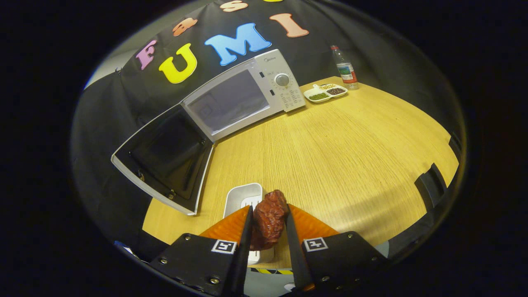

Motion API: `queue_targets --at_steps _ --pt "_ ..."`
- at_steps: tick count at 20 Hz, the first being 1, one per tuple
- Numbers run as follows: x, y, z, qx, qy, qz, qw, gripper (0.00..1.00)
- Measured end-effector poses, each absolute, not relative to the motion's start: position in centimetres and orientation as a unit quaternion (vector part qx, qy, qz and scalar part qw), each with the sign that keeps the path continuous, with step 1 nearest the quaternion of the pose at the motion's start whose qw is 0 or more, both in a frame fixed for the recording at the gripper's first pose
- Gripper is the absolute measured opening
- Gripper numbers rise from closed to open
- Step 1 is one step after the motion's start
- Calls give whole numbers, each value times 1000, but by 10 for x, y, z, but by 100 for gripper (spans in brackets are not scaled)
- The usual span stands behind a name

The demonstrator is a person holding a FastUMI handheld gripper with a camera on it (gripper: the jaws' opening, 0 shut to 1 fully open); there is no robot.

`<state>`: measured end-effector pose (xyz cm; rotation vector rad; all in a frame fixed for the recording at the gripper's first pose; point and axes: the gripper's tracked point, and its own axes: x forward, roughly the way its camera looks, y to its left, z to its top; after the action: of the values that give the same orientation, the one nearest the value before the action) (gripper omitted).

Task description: Open the microwave, put the food inside, and close the microwave door.

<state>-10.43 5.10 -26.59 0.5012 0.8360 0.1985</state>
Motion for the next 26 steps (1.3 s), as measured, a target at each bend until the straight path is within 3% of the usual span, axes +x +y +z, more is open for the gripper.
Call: queue_targets --at_steps 2,3,4,5,13,22,23,25,26 --pt "-102 49 -263 243 402 96 878 45" --pt "-104 52 -260 252 405 100 873 31" --pt "-102 53 -253 269 393 102 873 31" --pt "-95 54 -249 273 392 103 873 19" --pt "-71 72 -194 236 349 163 892 18" --pt "-63 56 -237 226 397 138 879 18" --pt "-62 54 -243 222 400 138 878 36" --pt "-54 56 -256 219 415 141 872 55" --pt "-51 58 -262 219 419 140 870 57"
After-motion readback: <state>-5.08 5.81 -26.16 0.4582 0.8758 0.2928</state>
